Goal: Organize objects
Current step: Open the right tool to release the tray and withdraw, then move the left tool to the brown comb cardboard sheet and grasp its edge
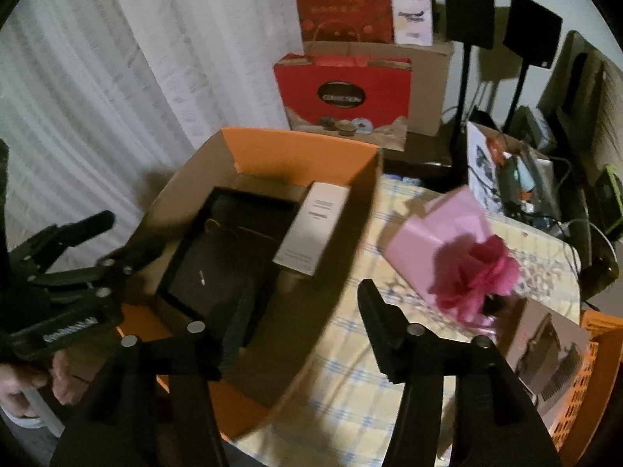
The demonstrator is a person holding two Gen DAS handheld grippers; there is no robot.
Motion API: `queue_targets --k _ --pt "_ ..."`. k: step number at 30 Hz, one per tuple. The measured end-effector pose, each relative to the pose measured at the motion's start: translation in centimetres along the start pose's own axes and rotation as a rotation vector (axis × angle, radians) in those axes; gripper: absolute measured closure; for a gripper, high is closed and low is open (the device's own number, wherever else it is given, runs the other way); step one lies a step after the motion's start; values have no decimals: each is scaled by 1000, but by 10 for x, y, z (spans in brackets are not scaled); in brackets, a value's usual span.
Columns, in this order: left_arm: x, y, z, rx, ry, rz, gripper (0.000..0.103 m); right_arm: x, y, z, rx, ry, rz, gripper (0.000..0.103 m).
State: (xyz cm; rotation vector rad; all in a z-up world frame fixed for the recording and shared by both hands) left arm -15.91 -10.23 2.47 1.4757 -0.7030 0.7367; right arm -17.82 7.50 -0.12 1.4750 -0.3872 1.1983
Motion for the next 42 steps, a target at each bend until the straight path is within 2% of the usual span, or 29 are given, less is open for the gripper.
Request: queue_targets --k 5,9,17,23,30,42 --pt "16 -11 -13 -15 -6 -35 9 25 -20 -18 0 -46 -43 33" --pt "24 -22 -23 -7 -42 -38 8 40 -36 -32 5 -88 -68 22" --pt "36 -40 -57 -36 -102 -42 7 63 -61 -63 -20 -135 -91 19" --pt "41 -49 -94 -76 -182 -39 7 74 -82 -96 -70 -168 -93 19" --pt "28 -60 -145 -113 -265 1 7 87 -105 -143 -152 -221 -87 19" --pt "-3 -69 -216 -165 -318 57 7 96 -134 -204 -266 -271 -83 19"
Point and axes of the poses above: each gripper's, at about its wrist camera, not at the fingertips, and x roughly against the way its jaws point, z to its left, y to its top, the point moved 1 cm from there along -x, roughly the way its jaws point, and after that the axes turned 1 degree about -x, right-handed, at the moved point
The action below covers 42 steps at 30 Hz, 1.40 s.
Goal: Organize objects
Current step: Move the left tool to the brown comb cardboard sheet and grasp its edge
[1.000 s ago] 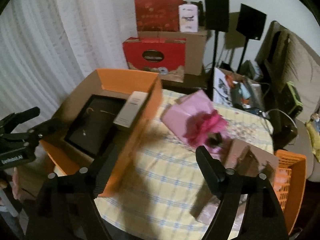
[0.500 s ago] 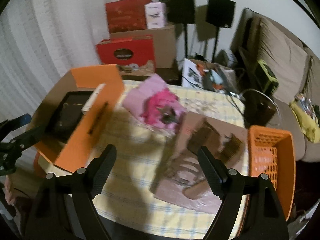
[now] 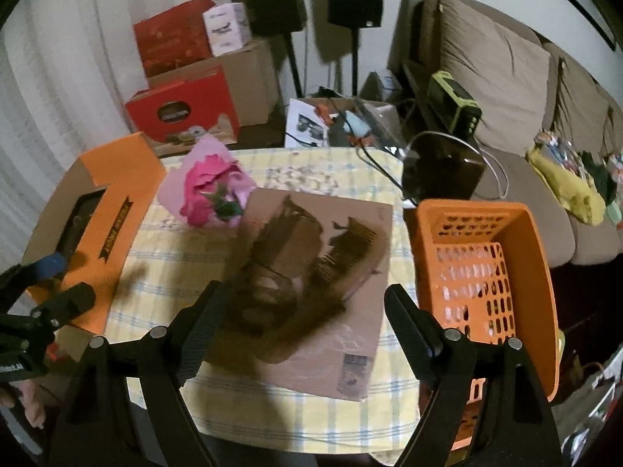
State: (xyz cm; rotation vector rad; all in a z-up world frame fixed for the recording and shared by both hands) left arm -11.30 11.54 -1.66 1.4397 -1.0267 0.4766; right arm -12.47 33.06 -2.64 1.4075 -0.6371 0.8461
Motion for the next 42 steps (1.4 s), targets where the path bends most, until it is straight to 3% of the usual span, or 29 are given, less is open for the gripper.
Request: queue_targets --k 7,12,24,28,33,38,42 --pt "-34 -3 -19 1 -33 44 7 -12 -3 -19 -48 25 7 20" --pt "-56 -4 -27 4 -18 62 7 -24 1 -17 -51 40 21 21" --pt "-67 -2 -32 -1 16 45 7 -36 5 -22 -45 2 17 20" --pt "-65 2 -32 0 27 22 1 -39 4 -26 -33 -22 7 12" --pt "-68 5 -32 8 30 35 0 -41 4 -31 -30 -31 0 2" --pt "-73 3 -38 -3 28 42 0 -39 10 -36 -44 -23 -11 1" --pt "-79 2 -47 -34 3 53 0 -39 15 -38 -65 32 -7 1"
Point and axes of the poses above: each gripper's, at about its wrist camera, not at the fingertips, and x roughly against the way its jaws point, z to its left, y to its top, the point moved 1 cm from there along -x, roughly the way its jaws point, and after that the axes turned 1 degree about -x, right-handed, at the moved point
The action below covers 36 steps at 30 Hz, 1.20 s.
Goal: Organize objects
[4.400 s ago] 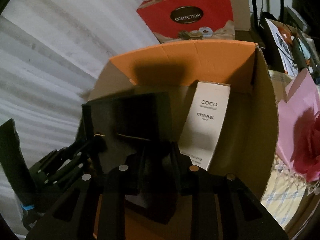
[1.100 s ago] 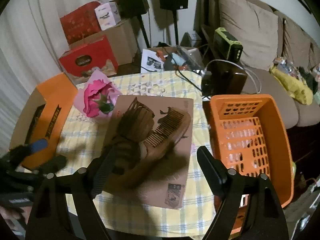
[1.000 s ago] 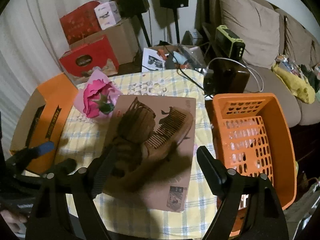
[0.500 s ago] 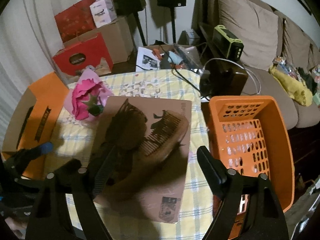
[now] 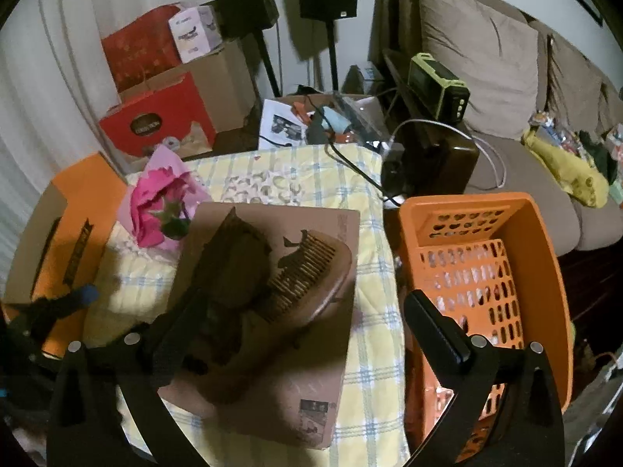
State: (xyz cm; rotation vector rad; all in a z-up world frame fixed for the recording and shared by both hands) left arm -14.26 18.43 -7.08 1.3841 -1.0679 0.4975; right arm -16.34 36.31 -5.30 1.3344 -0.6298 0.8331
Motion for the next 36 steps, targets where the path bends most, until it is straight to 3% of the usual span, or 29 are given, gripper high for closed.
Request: queue_targets --k 4,12,22,27,30,32,36 --pt "-8 2 -9 -21 12 13 0 -1 1 -1 -35 57 13 1" --pt "-24 20 -21 -31 53 7 0 -5 -5 -18 -67 -11 15 3" --pt "-45 28 -50 -127 123 -5 0 -1 -11 -52 -163 -13 5 3" --pt "-47 28 -51 -121 113 -20 1 -2 -13 -57 -167 -11 13 3" --pt "-44 27 -49 -131 104 -35 11 -3 -15 -58 -166 -6 16 3" --pt "-41 27 -46 -127 96 -38 25 -4 -16 -56 -163 -3 16 3" --pt "-35 26 -38 -123 113 -39 32 -1 -15 -51 -155 15 9 3"
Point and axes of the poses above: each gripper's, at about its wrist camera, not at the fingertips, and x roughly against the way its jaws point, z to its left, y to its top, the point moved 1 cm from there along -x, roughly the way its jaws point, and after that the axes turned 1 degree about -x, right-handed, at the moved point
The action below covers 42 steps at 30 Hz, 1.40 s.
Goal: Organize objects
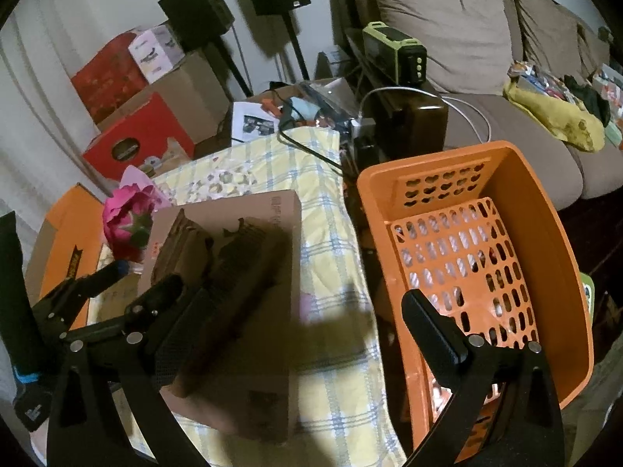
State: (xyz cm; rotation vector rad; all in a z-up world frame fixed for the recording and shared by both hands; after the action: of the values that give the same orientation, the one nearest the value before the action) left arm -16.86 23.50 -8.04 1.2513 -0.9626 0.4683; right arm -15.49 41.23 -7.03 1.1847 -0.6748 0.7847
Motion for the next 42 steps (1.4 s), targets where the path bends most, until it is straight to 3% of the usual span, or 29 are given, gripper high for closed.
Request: queue_targets --k 3,7,13,17,21,34,39,42 --pt "3 -4 7 23 -37 13 33 5 2 8 11 39 -11 6" --pt "9 -12 16 81 -110 36 32 2 11 27 40 125 17 30" --pt "22 -23 24 114 -164 36 26 -19 26 56 113 167 57 49" --pt "24 -30 28 115 -167 45 26 -36 31 67 146 150 93 50" --pt "23 -37 35 132 -174 53 26 -50 30 72 166 153 127 58" --pt "16 -55 47 167 -225 110 26 -60 15 100 191 204 181 60" --pt "15 -66 52 181 -250 135 28 -61 9 107 189 242 203 60" --pt "17 -71 54 192 -284 141 36 -61 4 114 199 245 207 60"
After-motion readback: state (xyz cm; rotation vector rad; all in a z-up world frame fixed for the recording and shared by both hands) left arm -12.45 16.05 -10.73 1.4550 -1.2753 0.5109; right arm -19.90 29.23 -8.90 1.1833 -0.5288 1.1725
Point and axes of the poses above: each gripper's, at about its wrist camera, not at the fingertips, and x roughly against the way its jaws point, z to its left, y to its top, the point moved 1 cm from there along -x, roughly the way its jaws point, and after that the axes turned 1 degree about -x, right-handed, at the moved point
